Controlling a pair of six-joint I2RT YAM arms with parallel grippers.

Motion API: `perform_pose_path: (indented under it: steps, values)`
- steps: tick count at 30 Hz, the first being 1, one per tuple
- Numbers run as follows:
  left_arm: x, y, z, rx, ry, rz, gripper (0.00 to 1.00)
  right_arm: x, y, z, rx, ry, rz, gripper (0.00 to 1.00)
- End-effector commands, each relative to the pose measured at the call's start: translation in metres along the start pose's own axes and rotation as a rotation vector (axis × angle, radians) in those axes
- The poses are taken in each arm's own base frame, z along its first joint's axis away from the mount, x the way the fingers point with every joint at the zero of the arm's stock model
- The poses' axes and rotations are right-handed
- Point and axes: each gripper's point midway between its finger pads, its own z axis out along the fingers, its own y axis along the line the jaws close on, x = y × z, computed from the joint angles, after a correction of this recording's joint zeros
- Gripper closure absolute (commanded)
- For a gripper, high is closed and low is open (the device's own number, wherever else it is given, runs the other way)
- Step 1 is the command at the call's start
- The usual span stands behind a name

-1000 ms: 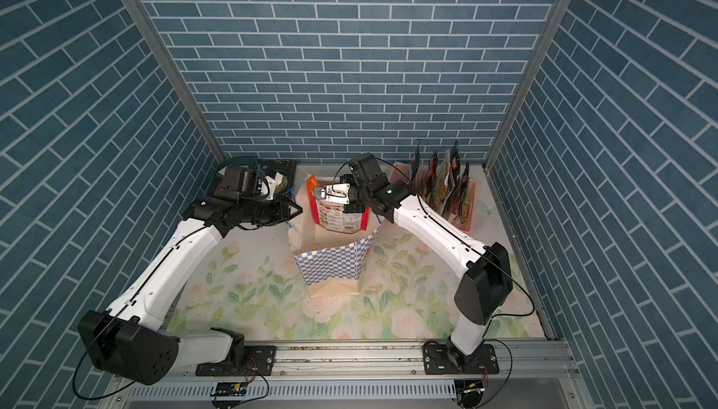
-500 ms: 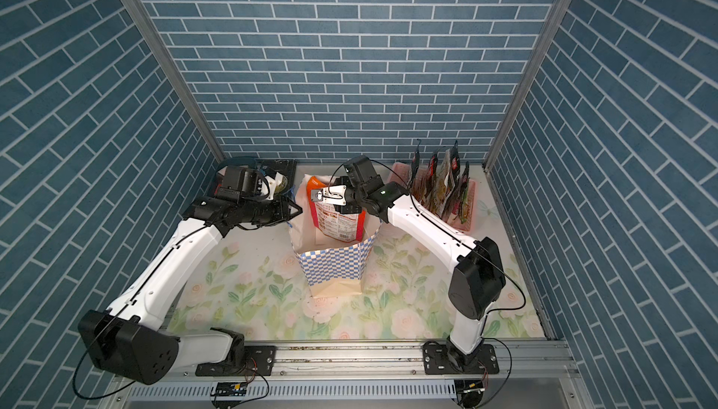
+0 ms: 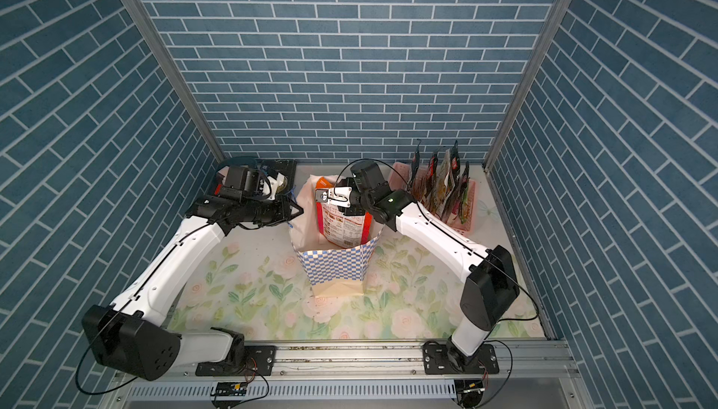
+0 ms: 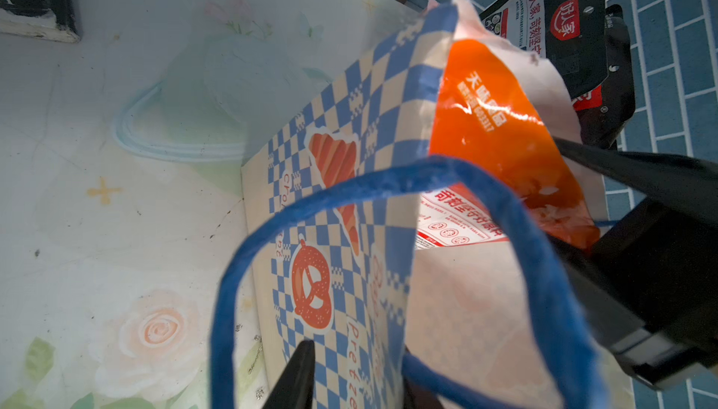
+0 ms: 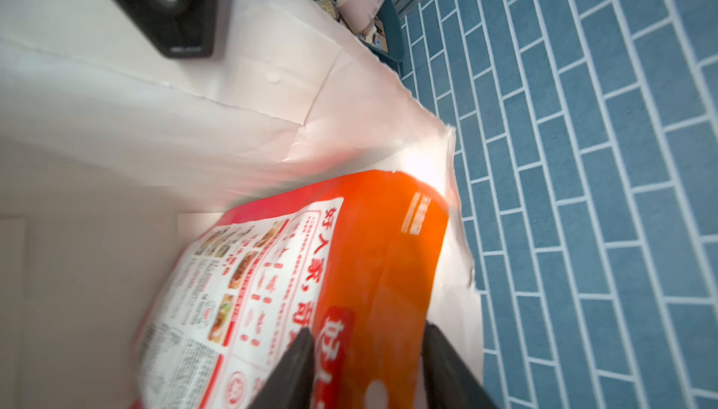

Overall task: Place the condiment packets inside the bag
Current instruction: Place the condiment packet in the paper bag.

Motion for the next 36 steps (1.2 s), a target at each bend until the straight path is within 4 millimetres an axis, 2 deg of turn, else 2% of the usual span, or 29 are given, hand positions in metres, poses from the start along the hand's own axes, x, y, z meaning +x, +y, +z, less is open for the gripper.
perform_pose_path:
  steps: [1, 3, 9, 11, 13, 16, 20, 21, 24, 25, 28, 30, 32, 36]
  values:
    - [0.000, -0.002, -0.001, -0.001, 0.002, 0.015, 0.65, -0.005, 0.003, -0.009, -0.024, -0.022, -0.006, 0.81]
    - [0.001, -0.001, 0.000, -0.002, 0.005, 0.014, 0.64, -0.007, -0.001, -0.008, -0.015, -0.027, -0.025, 1.00]
    - [-0.001, -0.002, -0.002, -0.012, 0.006, 0.019, 0.65, -0.031, -0.016, -0.010, 0.012, -0.119, -0.160, 1.00]
    - [-0.004, -0.003, -0.003, -0.015, 0.003, 0.021, 0.64, -0.035, -0.013, -0.008, -0.007, -0.154, -0.234, 1.00]
    - [-0.004, -0.003, -0.003, -0.017, 0.006, 0.022, 0.64, -0.037, -0.010, -0.004, -0.019, -0.187, -0.297, 1.00]
    - [-0.003, -0.003, -0.001, -0.019, 0.017, 0.023, 0.63, -0.039, -0.017, 0.002, -0.024, -0.218, -0.298, 1.00]
    - [-0.001, -0.003, -0.001, -0.025, 0.022, 0.027, 0.60, -0.024, -0.018, 0.013, -0.040, -0.189, -0.324, 1.00]
    - [-0.001, -0.003, -0.001, -0.027, 0.022, 0.028, 0.60, -0.018, -0.019, 0.015, -0.035, -0.185, -0.321, 0.91]
    - [-0.001, -0.003, -0.001, -0.027, 0.024, 0.029, 0.57, -0.006, -0.021, 0.021, -0.007, -0.165, -0.317, 0.78]
    - [-0.001, -0.003, -0.001, -0.027, 0.026, 0.030, 0.55, -0.004, -0.020, 0.022, -0.003, -0.157, -0.316, 0.69]
    - [-0.006, -0.007, -0.006, -0.031, 0.008, 0.052, 0.43, -0.011, -0.024, 0.013, 0.029, -0.191, -0.277, 0.44]
    - [-0.013, -0.010, -0.015, -0.047, -0.026, 0.084, 0.35, -0.019, -0.029, 0.003, 0.065, -0.225, -0.258, 0.31]
    - [-0.024, -0.015, -0.026, -0.060, -0.066, 0.129, 0.29, -0.025, -0.032, -0.008, 0.088, -0.252, -0.239, 0.23]
    - [-0.047, -0.027, -0.049, -0.091, -0.146, 0.225, 0.19, -0.035, -0.035, -0.027, 0.102, -0.292, -0.189, 0.17]
